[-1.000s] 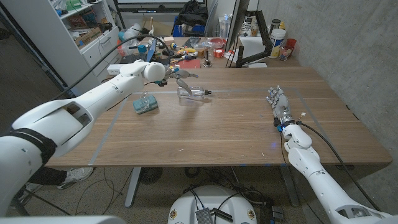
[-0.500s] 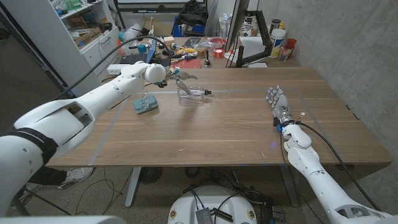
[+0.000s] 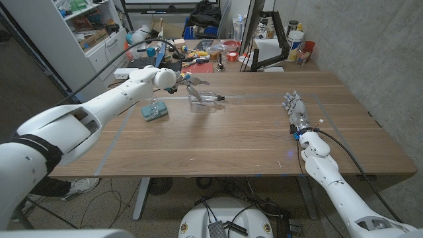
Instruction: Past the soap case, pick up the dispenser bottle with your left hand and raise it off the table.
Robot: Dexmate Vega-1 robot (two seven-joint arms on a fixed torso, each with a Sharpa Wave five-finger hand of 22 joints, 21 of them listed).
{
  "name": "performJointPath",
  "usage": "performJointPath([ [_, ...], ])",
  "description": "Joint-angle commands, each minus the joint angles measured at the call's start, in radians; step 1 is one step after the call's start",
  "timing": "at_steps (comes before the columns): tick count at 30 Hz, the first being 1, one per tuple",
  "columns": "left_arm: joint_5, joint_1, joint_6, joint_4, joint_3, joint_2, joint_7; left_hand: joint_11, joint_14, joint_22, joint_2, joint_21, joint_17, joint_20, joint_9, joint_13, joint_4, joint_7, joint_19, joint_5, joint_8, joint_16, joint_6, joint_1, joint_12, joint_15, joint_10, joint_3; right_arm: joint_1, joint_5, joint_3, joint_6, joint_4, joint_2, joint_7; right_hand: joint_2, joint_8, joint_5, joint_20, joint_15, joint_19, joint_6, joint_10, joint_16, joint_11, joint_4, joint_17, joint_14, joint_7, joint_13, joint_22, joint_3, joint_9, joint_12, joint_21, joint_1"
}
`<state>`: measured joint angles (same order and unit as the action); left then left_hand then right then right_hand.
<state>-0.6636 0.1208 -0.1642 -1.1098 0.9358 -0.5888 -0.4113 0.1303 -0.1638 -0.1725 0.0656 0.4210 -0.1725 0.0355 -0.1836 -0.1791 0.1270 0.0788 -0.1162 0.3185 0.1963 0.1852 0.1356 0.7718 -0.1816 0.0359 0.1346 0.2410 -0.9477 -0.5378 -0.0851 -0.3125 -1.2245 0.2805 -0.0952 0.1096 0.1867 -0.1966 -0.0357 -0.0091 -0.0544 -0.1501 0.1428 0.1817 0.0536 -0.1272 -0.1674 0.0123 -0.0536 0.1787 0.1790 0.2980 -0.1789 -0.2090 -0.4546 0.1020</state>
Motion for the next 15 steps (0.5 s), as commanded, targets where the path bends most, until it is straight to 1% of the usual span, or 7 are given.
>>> performJointPath([
  [1, -0.02, -0.015, -0.011, 0.035, 0.016, 0.019, 0.012, 0.004, -0.001, -0.003, -0.002, -0.007, 0.0, 0.048, -0.003, -0.003, -0.002, 0.0, 0.006, 0.004, 0.004, 0.005, -0.004, 0.013, -0.003, 0.055, -0.007, -0.005, 0.001, -0.001, 0.003, -0.004, 0.005, -0.002, 0.003, 0.01, 0.005, -0.002, -0.064, -0.002, 0.004, -0.009, 0.007, -0.001, -0.001, -0.001, -0.004, -0.004, -0.002, 0.003, 0.004, -0.001, -0.006, -0.001, 0.002, -0.008],
  [8, -0.032, -0.025, -0.018, 0.062, 0.029, 0.036, 0.016, 0.005, -0.001, -0.003, -0.004, -0.011, 0.0, 0.046, -0.003, -0.003, -0.004, 0.001, 0.008, 0.004, 0.004, 0.005, -0.004, 0.015, -0.003, 0.055, -0.006, -0.009, 0.0, -0.002, 0.006, -0.007, 0.01, -0.003, 0.005, 0.009, 0.006, -0.003, -0.063, -0.003, 0.006, -0.011, 0.008, -0.001, -0.003, -0.001, -0.003, -0.006, -0.001, 0.003, 0.005, -0.001, -0.006, -0.001, 0.004, -0.008],
  [15, -0.044, -0.028, -0.017, 0.065, 0.036, 0.04, 0.019, 0.004, -0.002, -0.004, -0.008, -0.015, -0.001, 0.044, -0.003, -0.003, -0.006, 0.003, 0.01, 0.005, 0.005, 0.005, -0.005, 0.018, -0.002, 0.055, -0.005, -0.013, 0.002, -0.003, 0.008, -0.01, 0.014, -0.004, 0.005, 0.008, 0.006, -0.002, -0.063, -0.003, 0.008, -0.013, 0.011, 0.0, -0.001, -0.001, -0.004, -0.009, -0.001, 0.003, 0.005, -0.002, -0.006, -0.002, 0.005, -0.009],
])
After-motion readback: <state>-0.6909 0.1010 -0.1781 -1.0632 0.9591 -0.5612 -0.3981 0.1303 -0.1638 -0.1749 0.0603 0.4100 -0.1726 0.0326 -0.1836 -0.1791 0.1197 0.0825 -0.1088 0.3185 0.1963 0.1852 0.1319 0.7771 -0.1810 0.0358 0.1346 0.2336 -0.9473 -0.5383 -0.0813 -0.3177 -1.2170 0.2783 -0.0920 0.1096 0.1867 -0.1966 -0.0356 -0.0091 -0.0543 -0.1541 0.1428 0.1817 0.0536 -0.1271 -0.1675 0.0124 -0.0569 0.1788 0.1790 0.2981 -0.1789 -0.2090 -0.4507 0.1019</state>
